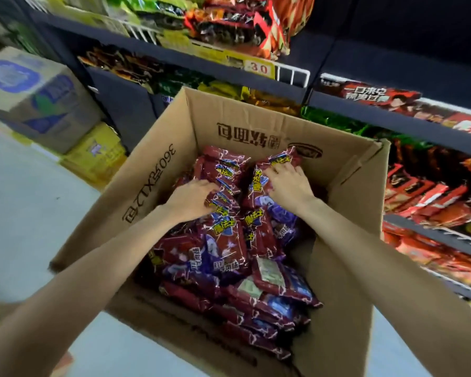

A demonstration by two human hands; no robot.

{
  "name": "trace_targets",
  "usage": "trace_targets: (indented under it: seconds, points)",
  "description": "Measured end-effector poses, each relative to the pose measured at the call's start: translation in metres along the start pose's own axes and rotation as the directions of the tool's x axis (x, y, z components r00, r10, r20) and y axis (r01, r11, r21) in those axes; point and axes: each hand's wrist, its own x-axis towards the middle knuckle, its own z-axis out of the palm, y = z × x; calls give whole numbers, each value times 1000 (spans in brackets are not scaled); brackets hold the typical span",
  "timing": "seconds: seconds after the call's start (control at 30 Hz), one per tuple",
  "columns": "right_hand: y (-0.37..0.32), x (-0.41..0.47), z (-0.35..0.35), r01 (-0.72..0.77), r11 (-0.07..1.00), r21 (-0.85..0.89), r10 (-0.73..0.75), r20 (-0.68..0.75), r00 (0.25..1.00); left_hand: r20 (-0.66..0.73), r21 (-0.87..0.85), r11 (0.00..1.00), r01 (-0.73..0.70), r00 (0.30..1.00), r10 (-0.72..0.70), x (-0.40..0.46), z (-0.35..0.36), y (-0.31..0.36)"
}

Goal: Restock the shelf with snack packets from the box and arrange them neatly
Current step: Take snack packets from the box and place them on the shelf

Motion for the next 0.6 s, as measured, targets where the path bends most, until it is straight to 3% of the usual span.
trace_targets:
  seconds: [0.17, 0.33, 0.47, 0.53, 0.6]
  points:
    - [7, 19, 29, -136, 991, 3, 136, -25, 990, 102, 38, 996, -79, 992, 74, 38, 39, 1]
    - [5, 38, 57, -160, 986, 50, 157, 70, 985, -36, -34, 993, -110, 993, 109, 80, 52, 12]
    - [2, 47, 67, -177, 984, -21, 178, 48, 983, -70, 162, 962, -220, 970, 233, 109, 51, 15]
    - [9, 43, 68, -237, 970, 61, 239, -18, 971, -10, 199, 925, -323, 944, 331, 114, 53, 16]
    - [22, 37, 70, -334, 897, 289, 388, -156, 908, 72, 180, 893, -412, 911, 406, 112, 59, 19]
